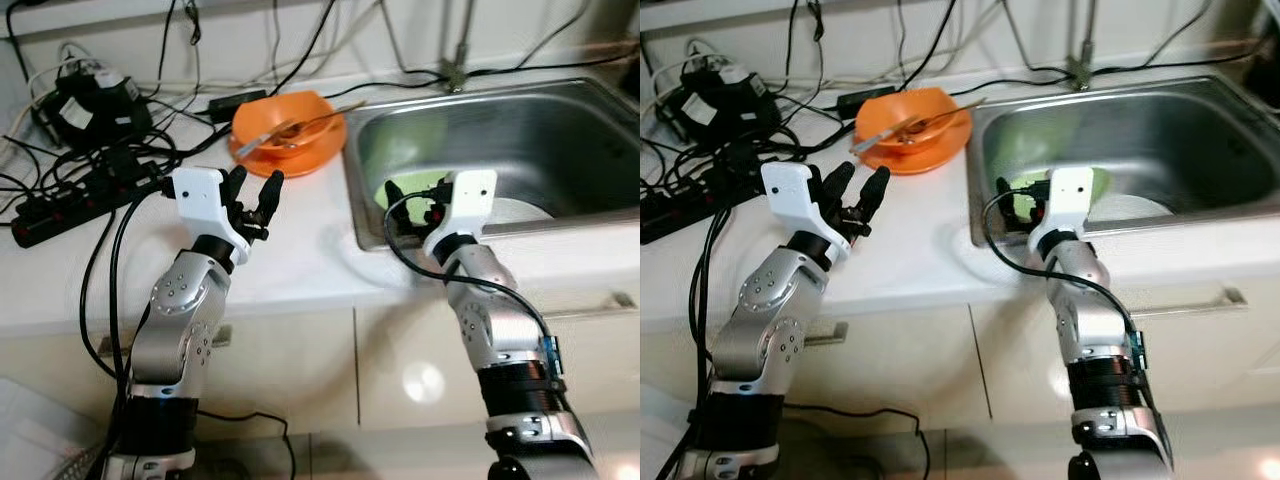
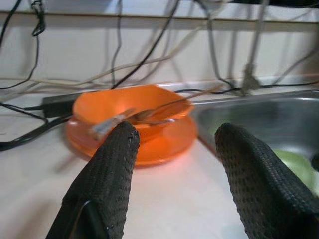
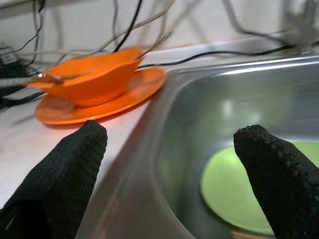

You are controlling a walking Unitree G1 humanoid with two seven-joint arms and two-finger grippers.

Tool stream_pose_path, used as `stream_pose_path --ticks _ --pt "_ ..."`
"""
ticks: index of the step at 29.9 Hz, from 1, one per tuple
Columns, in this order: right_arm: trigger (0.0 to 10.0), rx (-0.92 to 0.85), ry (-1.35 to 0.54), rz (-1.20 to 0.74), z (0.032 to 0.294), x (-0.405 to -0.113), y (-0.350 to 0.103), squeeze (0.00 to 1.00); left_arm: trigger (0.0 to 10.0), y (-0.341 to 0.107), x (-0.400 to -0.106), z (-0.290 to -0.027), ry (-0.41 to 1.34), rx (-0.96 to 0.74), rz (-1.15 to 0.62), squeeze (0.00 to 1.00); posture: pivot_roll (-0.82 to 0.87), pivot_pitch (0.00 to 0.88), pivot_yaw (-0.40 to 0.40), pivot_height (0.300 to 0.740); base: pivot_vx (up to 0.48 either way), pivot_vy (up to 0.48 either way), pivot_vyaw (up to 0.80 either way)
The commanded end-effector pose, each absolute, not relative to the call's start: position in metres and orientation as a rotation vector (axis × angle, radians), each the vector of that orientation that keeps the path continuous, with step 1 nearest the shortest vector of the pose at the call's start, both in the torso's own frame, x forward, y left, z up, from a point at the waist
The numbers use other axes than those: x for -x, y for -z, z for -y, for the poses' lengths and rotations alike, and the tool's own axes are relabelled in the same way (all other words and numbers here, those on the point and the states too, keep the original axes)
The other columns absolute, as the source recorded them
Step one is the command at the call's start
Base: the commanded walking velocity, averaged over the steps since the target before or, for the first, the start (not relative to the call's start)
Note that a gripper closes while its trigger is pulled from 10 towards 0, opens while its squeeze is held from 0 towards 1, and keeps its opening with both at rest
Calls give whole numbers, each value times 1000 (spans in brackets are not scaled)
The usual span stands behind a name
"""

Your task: Kitchen organization

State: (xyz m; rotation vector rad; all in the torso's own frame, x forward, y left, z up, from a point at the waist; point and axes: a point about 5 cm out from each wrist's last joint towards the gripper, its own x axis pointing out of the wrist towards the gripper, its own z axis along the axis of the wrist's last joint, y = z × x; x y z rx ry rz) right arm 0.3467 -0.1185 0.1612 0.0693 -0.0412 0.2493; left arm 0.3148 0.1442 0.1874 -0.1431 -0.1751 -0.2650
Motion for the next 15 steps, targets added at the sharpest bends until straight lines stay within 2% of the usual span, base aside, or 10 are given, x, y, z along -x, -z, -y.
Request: stream_pose_path --ticks 1,8,15 --pt "10000 -43 -235 53 125 -346 -166 0 10000 -190 -313 -141 276 144 177 0 -34 4 134 740 446 0 0" --pt "10000 -27 -241 41 126 -343 -163 0 10000 -190 -310 -138 282 155 178 0 -34 19 125 740 389 0 0" --pt "10000 -9 -255 16 127 -337 -158 0 10000 -188 -300 -135 286 182 181 0 -32 53 109 740 0 0 0"
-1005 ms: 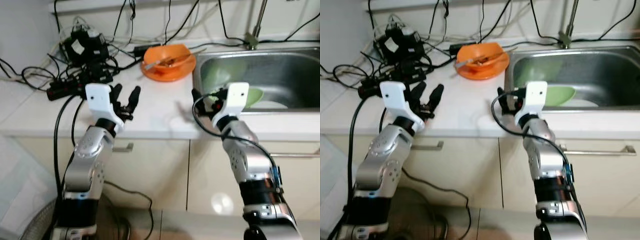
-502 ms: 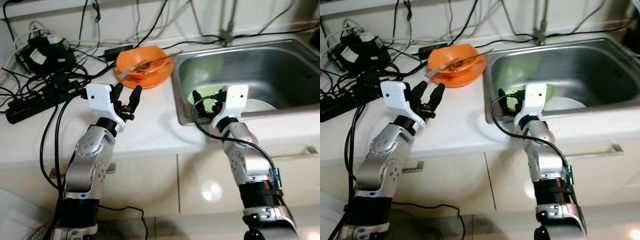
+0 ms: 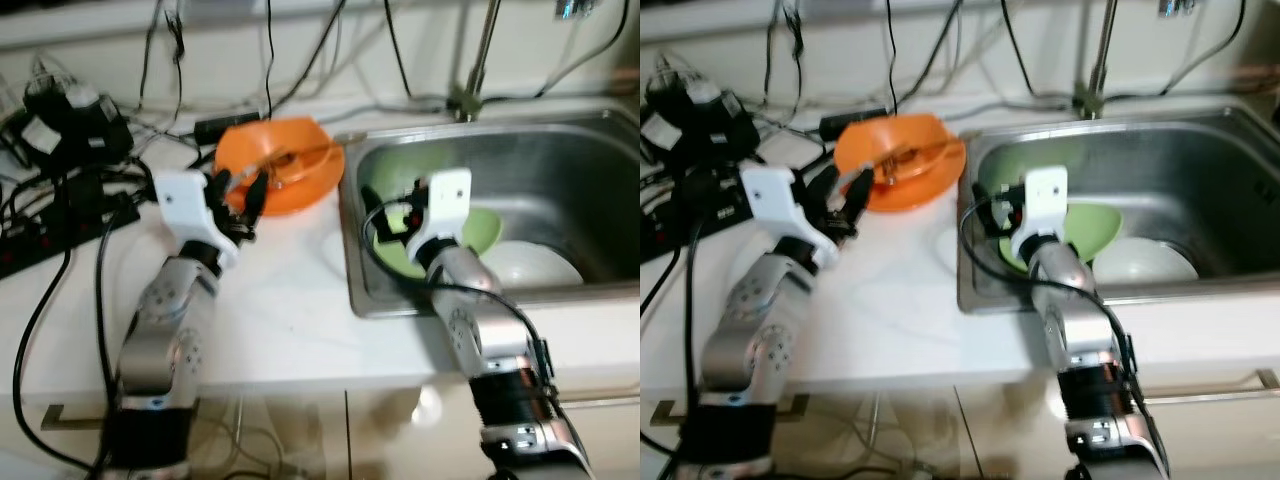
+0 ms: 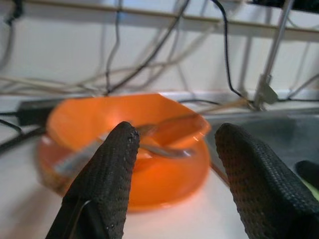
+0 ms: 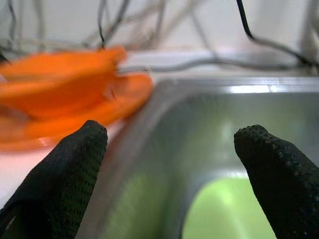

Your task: Kitchen organization

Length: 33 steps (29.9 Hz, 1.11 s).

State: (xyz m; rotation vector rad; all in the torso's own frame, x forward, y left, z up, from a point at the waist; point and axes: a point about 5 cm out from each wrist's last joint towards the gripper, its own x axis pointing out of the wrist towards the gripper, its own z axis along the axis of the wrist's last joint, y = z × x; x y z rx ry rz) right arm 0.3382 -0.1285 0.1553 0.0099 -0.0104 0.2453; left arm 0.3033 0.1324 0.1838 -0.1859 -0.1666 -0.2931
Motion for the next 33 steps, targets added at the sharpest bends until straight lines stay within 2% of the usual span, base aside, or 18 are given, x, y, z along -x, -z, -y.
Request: stream_pose_path --ticks 1,26,33 --pt "10000 -9 -255 16 127 -337 -158 0 10000 -188 -300 -135 286 182 181 0 -32 53 109 740 0 0 0" --pt "10000 5 -256 -7 128 -335 -156 0 10000 -184 -296 -138 271 172 150 0 -30 57 114 740 0 0 0" --pt "10000 11 -256 -29 129 -330 -151 0 10000 -182 -292 -136 269 175 138 0 -26 85 107 740 0 0 0"
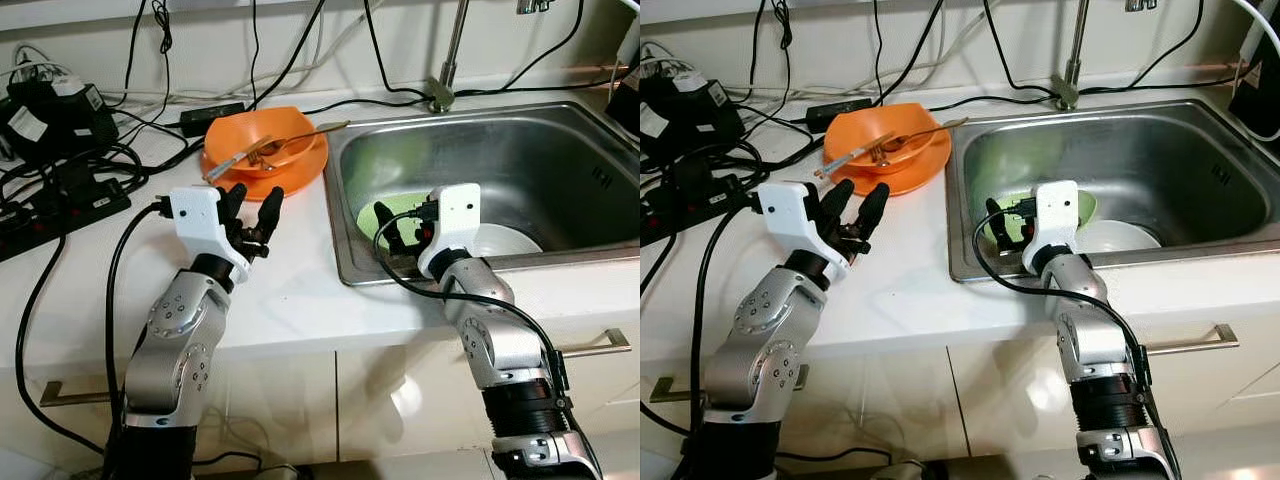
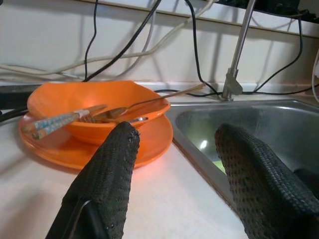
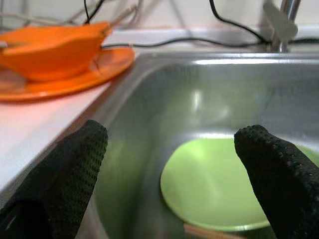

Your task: Kitchen organization

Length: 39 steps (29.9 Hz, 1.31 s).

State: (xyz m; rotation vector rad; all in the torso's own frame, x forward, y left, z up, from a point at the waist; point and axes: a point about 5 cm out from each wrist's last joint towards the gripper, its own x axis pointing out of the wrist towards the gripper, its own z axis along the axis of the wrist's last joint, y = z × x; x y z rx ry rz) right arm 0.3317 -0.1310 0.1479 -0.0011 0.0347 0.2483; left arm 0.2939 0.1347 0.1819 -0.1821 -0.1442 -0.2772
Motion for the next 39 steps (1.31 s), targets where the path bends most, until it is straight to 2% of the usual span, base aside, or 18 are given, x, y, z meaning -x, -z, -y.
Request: stream_pose_path --ticks 1,13,24,39 --pt "10000 11 -259 -32 129 -329 -150 0 10000 -181 -291 -136 268 181 135 0 -26 90 105 740 0 0 0" --pt "10000 14 -280 -50 128 -325 -150 0 10000 -174 -295 -144 247 137 87 0 -30 118 103 740 0 0 0" --pt "10000 12 -269 -58 129 -323 -148 0 10000 -185 -304 -147 245 118 117 0 -35 120 119 740 0 0 0" --pt "10000 24 -276 -99 131 -312 -140 0 10000 -168 -290 -142 232 137 55 0 -32 168 99 740 0 0 0"
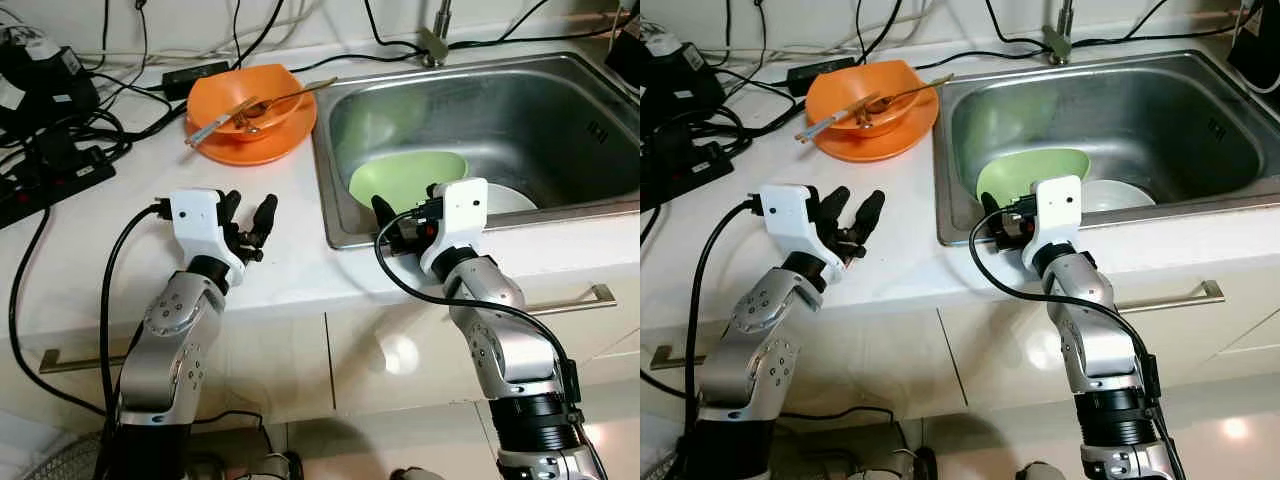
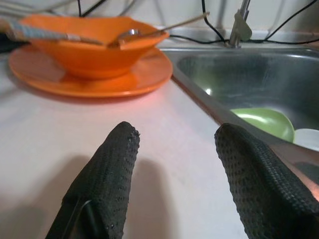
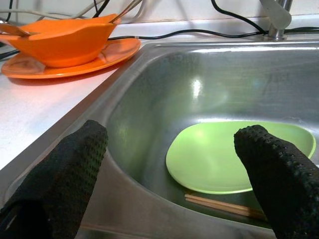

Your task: Kitchen organization

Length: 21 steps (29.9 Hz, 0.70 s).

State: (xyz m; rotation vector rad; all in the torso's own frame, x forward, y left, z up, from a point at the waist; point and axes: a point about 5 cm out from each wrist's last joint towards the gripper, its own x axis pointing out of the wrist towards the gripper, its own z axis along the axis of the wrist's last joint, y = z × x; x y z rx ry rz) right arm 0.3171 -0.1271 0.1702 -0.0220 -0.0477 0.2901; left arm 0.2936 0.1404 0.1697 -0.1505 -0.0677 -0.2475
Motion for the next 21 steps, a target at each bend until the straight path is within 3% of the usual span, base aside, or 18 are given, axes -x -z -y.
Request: stream_pose_path --ticks 1,11,21 --pt "10000 25 -280 -103 131 -311 -139 0 10000 -166 -289 -141 230 139 50 0 -32 176 95 740 0 0 0" --pt "10000 26 -298 -101 128 -313 -143 0 10000 -178 -298 -151 184 38 116 0 -31 176 94 740 0 0 0" --pt "10000 0 -312 -36 128 -312 -154 0 10000 -194 -327 -158 170 -31 164 0 -53 161 114 740 0 0 0"
